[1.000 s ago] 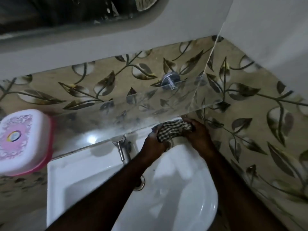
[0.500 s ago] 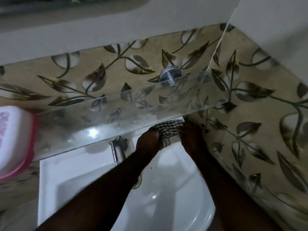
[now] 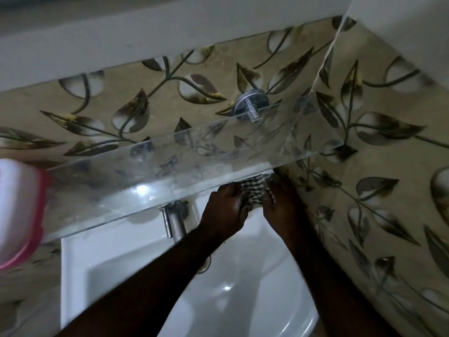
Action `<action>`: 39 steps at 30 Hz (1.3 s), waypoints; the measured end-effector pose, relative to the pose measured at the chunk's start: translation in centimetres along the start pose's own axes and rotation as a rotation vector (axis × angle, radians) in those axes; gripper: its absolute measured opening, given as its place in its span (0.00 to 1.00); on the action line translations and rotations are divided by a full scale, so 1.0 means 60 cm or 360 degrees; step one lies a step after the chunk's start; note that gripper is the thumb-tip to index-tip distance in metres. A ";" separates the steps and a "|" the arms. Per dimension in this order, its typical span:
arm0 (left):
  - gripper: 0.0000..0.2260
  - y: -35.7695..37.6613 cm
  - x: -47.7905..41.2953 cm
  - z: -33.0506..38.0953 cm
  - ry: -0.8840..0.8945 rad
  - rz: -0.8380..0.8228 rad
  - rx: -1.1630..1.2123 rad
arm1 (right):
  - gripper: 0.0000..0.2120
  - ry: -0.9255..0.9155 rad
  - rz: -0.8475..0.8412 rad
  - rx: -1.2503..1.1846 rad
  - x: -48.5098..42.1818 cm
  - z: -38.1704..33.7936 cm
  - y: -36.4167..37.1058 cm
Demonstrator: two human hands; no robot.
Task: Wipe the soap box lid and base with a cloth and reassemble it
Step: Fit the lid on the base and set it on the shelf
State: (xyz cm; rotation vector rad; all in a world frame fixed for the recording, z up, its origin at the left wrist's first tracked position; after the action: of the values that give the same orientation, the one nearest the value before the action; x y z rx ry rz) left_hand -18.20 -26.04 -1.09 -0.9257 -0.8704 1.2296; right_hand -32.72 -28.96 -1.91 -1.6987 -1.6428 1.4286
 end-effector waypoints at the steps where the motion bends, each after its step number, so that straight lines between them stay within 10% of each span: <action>1: 0.19 0.002 -0.007 0.001 0.0032 0.0006 -0.0015 | 0.18 -0.0031 -0.0005 0.0019 -0.007 -0.009 0.007; 8: 0.27 0.066 0.003 -0.041 0.0003 -0.0251 -0.0573 | 0.28 -0.0029 -0.0406 0.0483 -0.004 -0.008 0.087; 26: 0.41 0.080 0.004 -0.030 0.0060 -0.0422 -0.0754 | 0.25 -0.0257 -0.0290 0.0554 0.008 -0.018 0.065; 39: 0.27 0.019 0.079 0.071 0.0293 -0.0151 -0.0589 | 0.21 -0.0016 -0.0150 0.0269 0.115 -0.061 -0.003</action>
State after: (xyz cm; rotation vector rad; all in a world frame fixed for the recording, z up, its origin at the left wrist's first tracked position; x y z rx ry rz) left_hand -21.89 -20.79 -0.32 -1.2571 -0.9992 0.8996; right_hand -31.10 -21.38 -2.98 -1.5044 -1.5384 1.4873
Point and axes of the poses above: each hand's wrist, its own x-axis away from the middle knuckle, its own y-axis out of the palm, z = x × y, the point moved 7 cm from there along -x, towards the middle knuckle, and after that the axes turned 4 degrees about -y, right-handed, at the moved point
